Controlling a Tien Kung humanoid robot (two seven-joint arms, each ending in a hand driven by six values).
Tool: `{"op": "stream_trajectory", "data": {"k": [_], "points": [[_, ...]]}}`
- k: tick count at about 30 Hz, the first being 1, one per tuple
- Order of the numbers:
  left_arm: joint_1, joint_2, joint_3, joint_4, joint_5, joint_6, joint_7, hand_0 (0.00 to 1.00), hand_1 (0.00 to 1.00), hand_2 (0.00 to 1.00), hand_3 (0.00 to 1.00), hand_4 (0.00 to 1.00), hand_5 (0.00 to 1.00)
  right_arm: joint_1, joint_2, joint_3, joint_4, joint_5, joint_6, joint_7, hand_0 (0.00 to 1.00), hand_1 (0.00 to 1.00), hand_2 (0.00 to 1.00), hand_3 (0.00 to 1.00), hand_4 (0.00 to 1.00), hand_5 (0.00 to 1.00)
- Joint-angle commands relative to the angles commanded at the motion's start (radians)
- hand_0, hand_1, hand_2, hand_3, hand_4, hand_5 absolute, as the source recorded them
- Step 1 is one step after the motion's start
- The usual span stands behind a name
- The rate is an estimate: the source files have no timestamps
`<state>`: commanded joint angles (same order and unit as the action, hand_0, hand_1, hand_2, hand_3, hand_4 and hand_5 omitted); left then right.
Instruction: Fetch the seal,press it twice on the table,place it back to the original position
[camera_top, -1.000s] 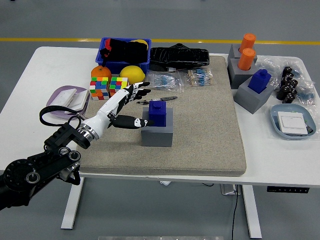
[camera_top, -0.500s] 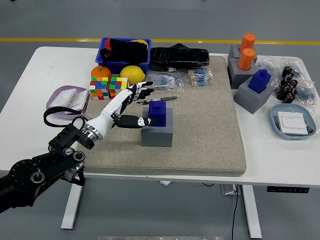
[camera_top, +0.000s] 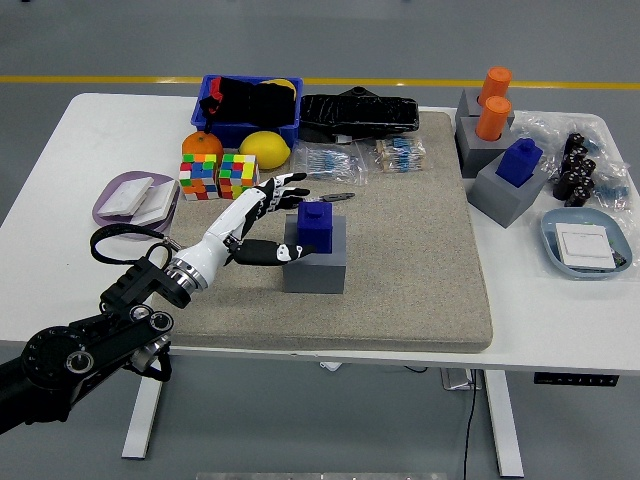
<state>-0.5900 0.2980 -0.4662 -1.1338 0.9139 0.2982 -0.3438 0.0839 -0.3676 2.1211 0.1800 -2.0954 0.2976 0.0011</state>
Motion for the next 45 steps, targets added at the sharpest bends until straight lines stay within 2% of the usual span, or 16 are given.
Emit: {"op": "stream_trajectory", "data": {"k": [30, 45], "points": [[-0.013, -0.036, 0.032, 0.026, -0.034, 0.032, -0.02, 0.78, 0.776, 0.756, 0.911, 0.892, 0.002, 0.001, -0.001, -0.006, 0.0, -0.003, -0.003, 0.0, 0.785, 0.683, 0.662, 0.617, 0.786, 0.445], [-0.017, -0.044, 0.046, 0.035, -0.028, 0.046, -0.008, 0.765, 0.729, 0.729, 0.902, 0.848, 0.002, 0.002, 0.0, 0.0, 0.0, -0.004, -0.001, 0.002, 0.786, 0.683, 0.662, 0.618, 0.789, 0.447]]}}
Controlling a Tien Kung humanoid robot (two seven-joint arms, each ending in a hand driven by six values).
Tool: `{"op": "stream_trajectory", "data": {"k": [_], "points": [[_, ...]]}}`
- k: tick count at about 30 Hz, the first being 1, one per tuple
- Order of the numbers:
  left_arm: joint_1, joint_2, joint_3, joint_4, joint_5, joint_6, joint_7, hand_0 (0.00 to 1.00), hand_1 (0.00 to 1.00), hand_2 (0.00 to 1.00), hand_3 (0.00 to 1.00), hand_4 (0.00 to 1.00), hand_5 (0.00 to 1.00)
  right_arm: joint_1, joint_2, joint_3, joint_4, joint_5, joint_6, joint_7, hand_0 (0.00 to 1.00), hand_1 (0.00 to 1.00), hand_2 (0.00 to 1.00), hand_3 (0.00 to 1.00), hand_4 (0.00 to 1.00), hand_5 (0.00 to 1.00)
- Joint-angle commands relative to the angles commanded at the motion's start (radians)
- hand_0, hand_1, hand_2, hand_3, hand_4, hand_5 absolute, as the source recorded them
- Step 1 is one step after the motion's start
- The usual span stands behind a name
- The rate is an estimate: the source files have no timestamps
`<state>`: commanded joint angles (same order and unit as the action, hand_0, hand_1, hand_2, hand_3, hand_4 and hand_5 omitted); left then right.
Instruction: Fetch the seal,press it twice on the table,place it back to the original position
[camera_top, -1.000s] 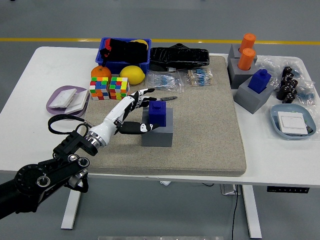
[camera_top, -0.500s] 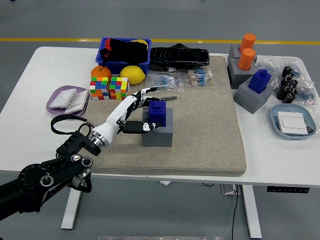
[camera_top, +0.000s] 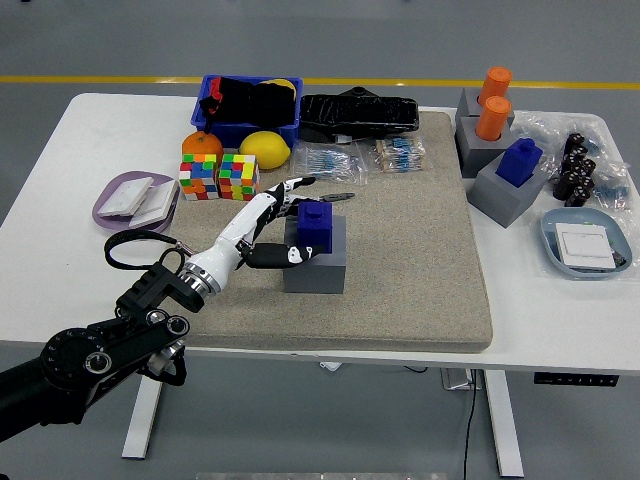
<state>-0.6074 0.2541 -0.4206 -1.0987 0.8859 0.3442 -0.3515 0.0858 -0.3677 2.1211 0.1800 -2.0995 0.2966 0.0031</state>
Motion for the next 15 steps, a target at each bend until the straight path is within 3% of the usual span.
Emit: {"op": "stream_trajectory", "data": {"k": [15], "points": [[-0.005, -0.005, 0.005, -0.004, 0.008, 0.026, 0.006, 0.721, 0.643, 0.69, 0.891, 0.761, 0.002, 0.0, 0.001, 0.009, 0.0, -0.004, 0.001, 0.0, 0.786, 0.683, 0.662, 0.618, 0.788, 0.447]]}}
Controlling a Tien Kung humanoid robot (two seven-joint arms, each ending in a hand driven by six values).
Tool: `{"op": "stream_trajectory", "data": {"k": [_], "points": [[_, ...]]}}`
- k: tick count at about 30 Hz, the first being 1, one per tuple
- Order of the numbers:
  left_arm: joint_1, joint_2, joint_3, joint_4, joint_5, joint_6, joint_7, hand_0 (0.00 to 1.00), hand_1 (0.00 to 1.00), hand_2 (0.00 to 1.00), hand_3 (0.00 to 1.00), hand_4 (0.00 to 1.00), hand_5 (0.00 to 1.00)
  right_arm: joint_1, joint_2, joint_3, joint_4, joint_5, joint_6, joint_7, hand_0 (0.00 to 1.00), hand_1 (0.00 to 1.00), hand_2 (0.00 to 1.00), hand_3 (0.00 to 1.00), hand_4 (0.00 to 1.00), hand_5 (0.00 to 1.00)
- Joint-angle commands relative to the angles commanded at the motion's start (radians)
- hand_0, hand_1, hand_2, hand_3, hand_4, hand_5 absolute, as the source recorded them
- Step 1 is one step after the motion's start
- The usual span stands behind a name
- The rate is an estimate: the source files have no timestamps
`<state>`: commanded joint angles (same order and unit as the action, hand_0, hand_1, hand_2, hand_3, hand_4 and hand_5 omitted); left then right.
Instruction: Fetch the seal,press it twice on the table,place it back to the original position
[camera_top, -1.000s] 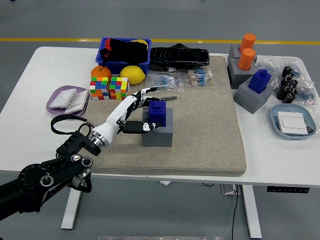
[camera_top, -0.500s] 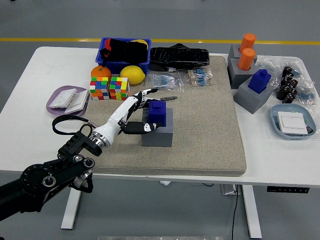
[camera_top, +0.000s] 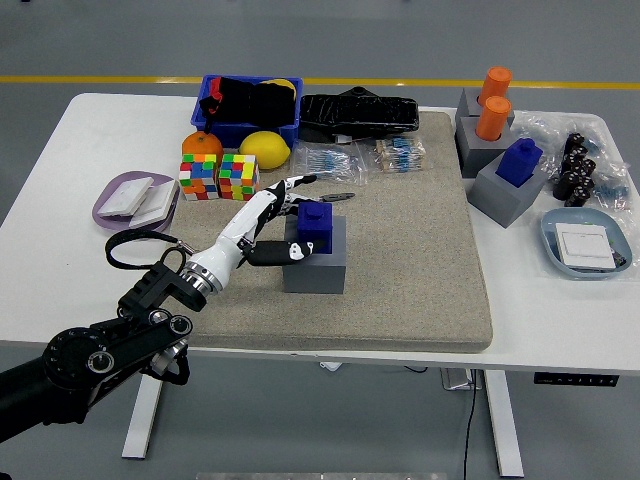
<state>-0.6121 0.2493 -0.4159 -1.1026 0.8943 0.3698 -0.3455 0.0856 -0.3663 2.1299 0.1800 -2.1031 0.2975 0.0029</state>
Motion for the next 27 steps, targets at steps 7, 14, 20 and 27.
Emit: {"op": "stream_trajectory", "data": {"k": [7, 14, 20, 27], "points": [[-0.003, -0.002, 0.005, 0.002, 0.009, 0.01, 0.004, 0.7, 0.576, 0.679, 0.878, 0.694, 0.002, 0.0, 0.0, 0.003, 0.0, -0.001, 0.0, 0.0, 0.786, 0.683, 0.662, 0.618, 0.789, 0.448], [-0.006, -0.006, 0.005, 0.0, 0.021, 0.025, 0.004, 0.665, 0.543, 0.676, 0.87, 0.671, 0.002, 0.0, 0.0, 0.006, 0.0, -0.002, -0.001, 0.001, 0.786, 0.683, 0.662, 0.618, 0.789, 0.447], [-0.007, -0.009, 0.005, -0.003, 0.019, 0.034, 0.0, 0.666, 0.527, 0.669, 0.87, 0.654, 0.002, -0.001, 0.001, 0.008, 0.0, -0.001, -0.001, 0.0, 0.785, 0.683, 0.662, 0.618, 0.789, 0.447], [-0.01, -0.008, 0.001, -0.01, 0.021, 0.034, 0.0, 0.665, 0.525, 0.665, 0.87, 0.646, 0.002, -0.002, 0.002, 0.009, 0.0, -0.001, -0.001, 0.0, 0.785, 0.683, 0.662, 0.618, 0.789, 0.447]]}}
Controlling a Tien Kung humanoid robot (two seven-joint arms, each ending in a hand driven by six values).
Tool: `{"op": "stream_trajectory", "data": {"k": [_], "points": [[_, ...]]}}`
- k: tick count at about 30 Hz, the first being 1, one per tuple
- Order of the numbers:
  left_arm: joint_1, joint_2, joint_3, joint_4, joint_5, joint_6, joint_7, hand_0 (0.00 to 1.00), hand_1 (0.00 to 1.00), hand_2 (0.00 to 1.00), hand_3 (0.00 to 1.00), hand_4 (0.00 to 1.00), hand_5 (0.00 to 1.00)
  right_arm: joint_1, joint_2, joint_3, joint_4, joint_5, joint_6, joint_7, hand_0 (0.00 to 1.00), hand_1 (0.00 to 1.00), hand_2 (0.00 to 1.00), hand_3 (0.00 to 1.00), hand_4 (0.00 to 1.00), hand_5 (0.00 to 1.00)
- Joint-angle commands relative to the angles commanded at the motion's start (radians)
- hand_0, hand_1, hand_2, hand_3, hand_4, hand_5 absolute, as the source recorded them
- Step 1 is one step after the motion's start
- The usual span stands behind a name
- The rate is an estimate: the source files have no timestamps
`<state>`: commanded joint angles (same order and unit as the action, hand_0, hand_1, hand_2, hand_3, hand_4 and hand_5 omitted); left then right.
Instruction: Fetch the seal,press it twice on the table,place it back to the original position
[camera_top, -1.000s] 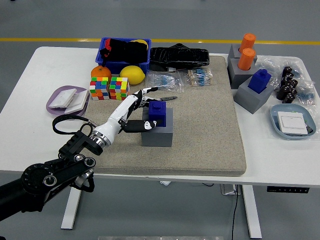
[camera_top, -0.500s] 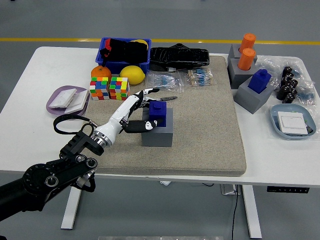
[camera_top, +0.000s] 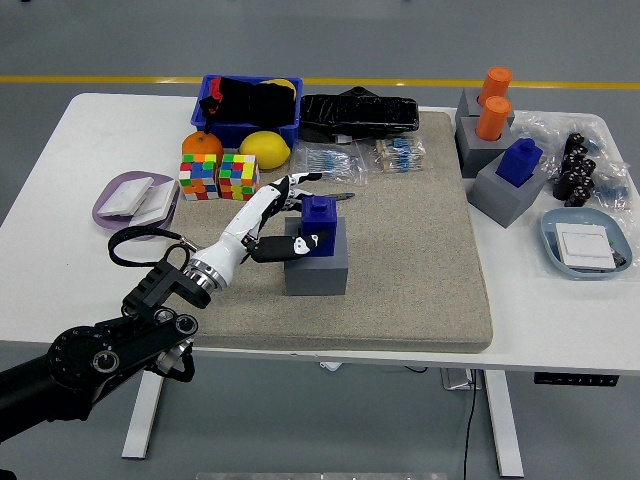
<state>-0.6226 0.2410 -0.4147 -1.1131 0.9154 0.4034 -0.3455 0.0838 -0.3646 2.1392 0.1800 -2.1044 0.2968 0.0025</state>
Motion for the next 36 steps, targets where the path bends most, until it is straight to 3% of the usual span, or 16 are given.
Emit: {"op": "stream_trajectory", "data": {"k": [13, 22, 36], "points": [[-0.001, 0.001, -0.012, -0.004, 0.0, -0.001, -0.006, 0.662, 0.531, 0.663, 0.864, 0.646, 0.002, -0.001, 0.002, 0.004, 0.0, 0.0, 0.001, 0.0, 0.785, 0.683, 0.662, 0.619, 0.789, 0.447], [0.01, 0.009, -0.069, 0.009, -0.004, 0.008, -0.027, 0.662, 0.53, 0.663, 0.862, 0.647, 0.002, -0.004, 0.004, 0.006, 0.0, -0.001, 0.0, 0.0, 0.785, 0.683, 0.662, 0.618, 0.79, 0.448], [0.046, 0.029, -0.195, 0.104, -0.062, 0.081, -0.138, 0.652, 0.552, 0.667, 0.854, 0.661, 0.002, -0.006, 0.006, 0.013, 0.0, -0.004, 0.0, 0.002, 0.786, 0.683, 0.662, 0.618, 0.789, 0.448]]}}
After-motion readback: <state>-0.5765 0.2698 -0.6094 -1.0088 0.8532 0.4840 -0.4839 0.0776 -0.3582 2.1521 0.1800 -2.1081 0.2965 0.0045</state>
